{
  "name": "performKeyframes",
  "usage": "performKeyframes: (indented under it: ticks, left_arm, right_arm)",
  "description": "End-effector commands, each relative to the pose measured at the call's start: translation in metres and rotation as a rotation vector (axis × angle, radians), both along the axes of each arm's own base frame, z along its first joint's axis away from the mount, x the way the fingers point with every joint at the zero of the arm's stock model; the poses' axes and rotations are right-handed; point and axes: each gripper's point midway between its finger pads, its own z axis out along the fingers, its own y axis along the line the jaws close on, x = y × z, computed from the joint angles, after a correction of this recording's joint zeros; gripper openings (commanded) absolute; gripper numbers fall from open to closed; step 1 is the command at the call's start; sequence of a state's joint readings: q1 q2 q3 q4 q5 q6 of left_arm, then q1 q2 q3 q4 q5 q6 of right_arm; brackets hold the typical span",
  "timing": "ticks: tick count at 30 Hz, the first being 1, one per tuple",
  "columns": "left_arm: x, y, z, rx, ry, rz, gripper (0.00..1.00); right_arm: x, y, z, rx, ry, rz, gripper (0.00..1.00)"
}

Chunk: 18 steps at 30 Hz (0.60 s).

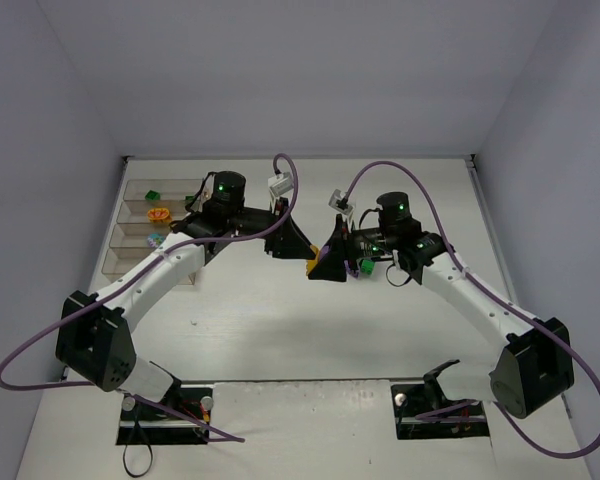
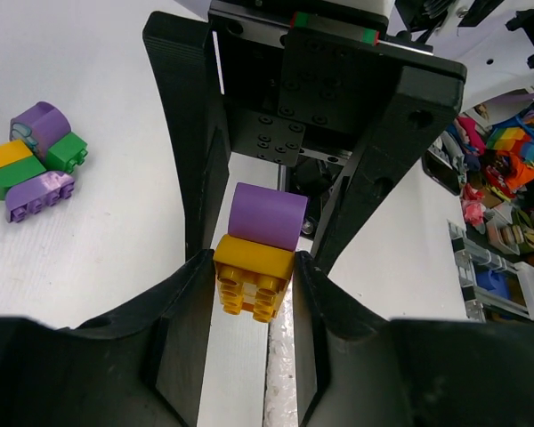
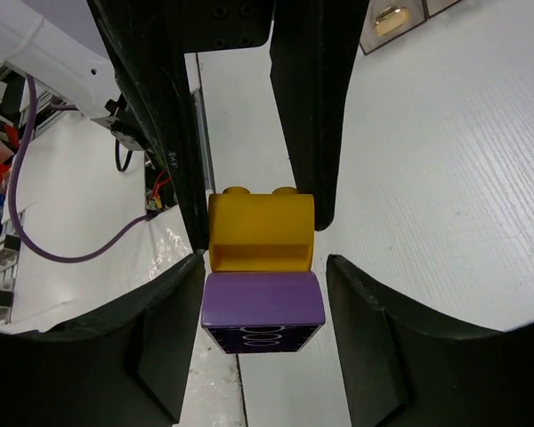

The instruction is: Sort the legos into containers by color

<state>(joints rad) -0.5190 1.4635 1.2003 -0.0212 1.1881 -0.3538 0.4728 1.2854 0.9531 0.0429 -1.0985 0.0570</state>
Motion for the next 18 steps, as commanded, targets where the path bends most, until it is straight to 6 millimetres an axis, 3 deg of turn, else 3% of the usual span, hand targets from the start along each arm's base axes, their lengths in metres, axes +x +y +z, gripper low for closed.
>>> performKeyframes:
  ticks: [1, 8, 18]
  left_arm:
    - [0.004, -0.003, 0.029, -0.054, -0.139, -0.016, 0.02]
    - [0.009, 0.002, 0.014, 0.014, -0.123, 0.002, 0.01]
    - [0.013, 0.002, 0.014, 0.017, -0.121, 0.013, 0.0]
  right_arm:
    - [0.005, 0.002, 0.024, 0.041, -0.098, -0.019, 0.54]
    - [0.007, -0.005, 0.019, 0.011, -0.108, -0.068, 0.54]
    - [0.008, -0.008, 0.012, -0.008, -0.105, -0.093, 0.32]
